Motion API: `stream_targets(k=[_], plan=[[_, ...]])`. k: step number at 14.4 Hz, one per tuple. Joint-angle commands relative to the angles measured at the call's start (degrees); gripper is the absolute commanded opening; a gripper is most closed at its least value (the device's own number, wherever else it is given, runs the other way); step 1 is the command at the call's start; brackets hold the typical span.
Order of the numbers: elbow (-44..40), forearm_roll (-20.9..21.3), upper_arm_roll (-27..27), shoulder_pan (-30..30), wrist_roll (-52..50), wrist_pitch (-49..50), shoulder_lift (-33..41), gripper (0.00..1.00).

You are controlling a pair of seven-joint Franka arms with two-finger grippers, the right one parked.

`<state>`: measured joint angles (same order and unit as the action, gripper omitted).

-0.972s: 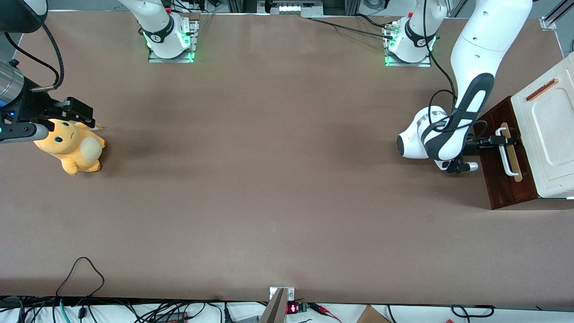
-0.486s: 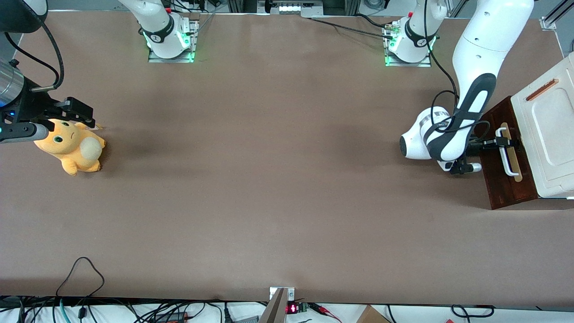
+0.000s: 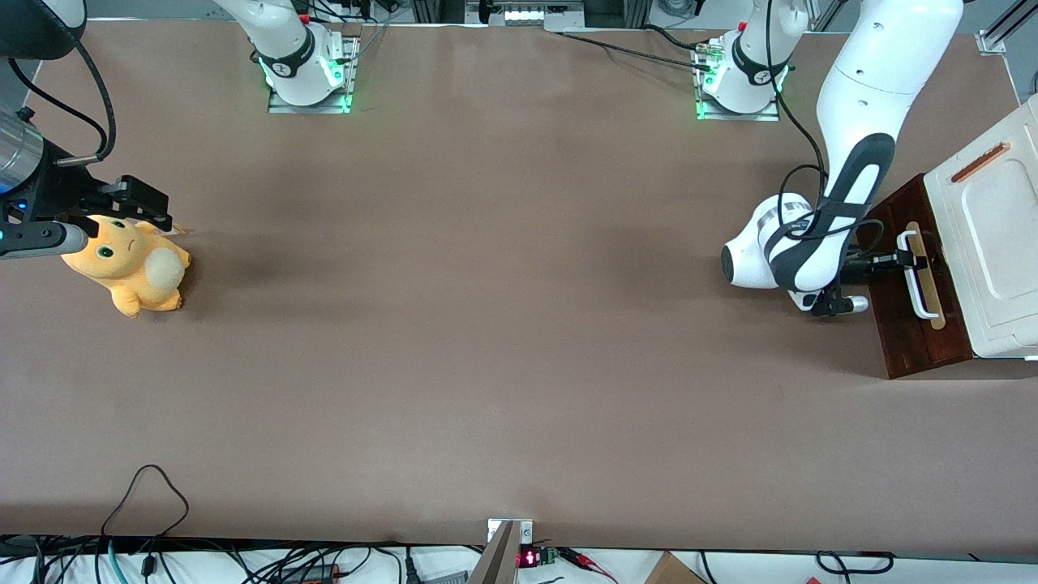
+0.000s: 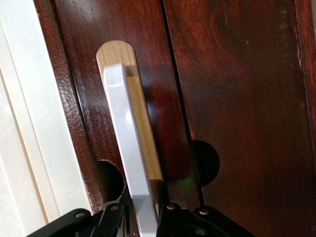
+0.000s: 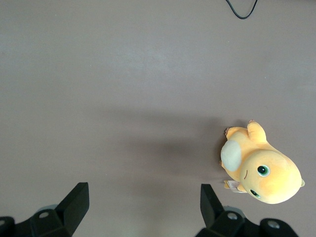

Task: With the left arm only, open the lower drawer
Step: 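Close the left gripper around the lower drawer's white bar handle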

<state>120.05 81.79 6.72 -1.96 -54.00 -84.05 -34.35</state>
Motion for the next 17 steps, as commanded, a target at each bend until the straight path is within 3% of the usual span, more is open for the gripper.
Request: stream_targets(k=[1, 6, 7, 17], plan=[[-0.87, 1.26, -1.00, -2.08, 0.39, 0.21, -0.01, 0.09], [-0.96, 0.39, -0.48, -4.97, 0.47, 0.12, 0.60, 0.01], [-1.14, -1.62, -0.39, -5.76, 0.39, 0.12, 0.69, 0.01], [-4.30, -7.17, 3.30, -13.33, 0.83, 0.29, 1.22, 0.00]])
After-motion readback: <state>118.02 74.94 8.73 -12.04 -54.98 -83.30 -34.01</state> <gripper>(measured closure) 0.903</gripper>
